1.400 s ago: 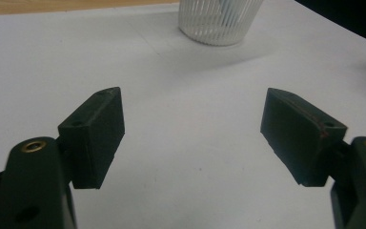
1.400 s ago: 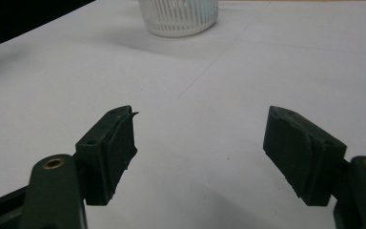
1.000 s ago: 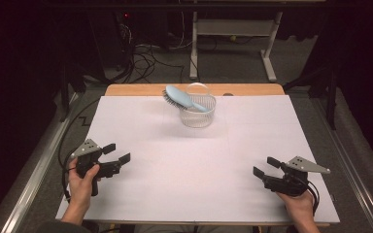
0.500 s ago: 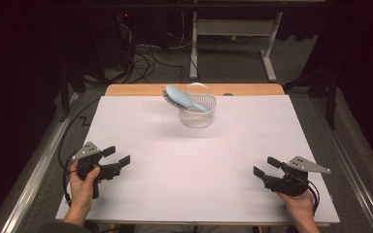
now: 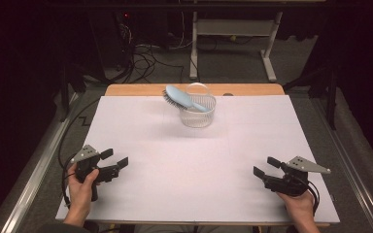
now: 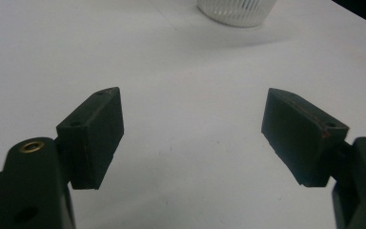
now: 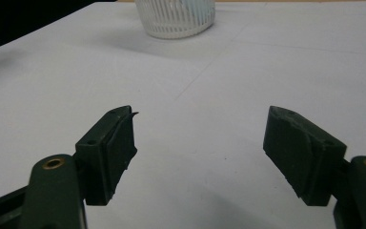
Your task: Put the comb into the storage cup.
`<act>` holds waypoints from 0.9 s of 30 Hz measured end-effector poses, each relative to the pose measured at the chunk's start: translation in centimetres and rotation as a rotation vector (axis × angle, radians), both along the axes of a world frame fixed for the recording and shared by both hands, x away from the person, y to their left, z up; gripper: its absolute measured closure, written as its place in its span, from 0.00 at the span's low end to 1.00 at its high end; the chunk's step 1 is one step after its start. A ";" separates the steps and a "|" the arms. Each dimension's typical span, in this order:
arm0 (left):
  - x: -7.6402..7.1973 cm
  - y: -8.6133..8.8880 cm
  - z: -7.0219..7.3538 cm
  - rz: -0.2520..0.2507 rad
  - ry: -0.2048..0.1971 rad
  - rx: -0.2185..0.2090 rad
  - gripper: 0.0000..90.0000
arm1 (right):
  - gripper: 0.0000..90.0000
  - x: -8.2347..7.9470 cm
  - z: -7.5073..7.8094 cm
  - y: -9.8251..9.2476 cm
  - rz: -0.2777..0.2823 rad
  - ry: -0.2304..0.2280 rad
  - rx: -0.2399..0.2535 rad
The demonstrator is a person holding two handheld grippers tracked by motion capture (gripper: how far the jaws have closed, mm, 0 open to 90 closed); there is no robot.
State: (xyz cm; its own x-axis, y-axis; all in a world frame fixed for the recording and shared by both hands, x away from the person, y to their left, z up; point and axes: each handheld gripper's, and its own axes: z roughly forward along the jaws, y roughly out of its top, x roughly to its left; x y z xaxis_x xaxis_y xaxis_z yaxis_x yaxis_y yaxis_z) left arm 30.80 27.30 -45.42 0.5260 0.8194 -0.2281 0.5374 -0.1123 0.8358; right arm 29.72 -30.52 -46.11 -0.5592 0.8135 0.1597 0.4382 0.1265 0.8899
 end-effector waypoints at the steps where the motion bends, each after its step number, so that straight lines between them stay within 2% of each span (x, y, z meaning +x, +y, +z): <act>1: 0.0 0.0 -0.1 0.001 -0.001 0.000 0.26 | 0.30 0.0 0.0 0.0 0.000 0.001 0.000; 14: -0.3 0.2 -0.7 0.019 0.004 0.009 0.26 | 0.30 -0.1 0.0 -0.1 0.001 -0.001 0.003; 27: -0.7 0.4 -1.3 0.037 0.002 0.001 0.25 | 0.30 -0.2 0.1 -0.1 -0.002 -0.005 0.006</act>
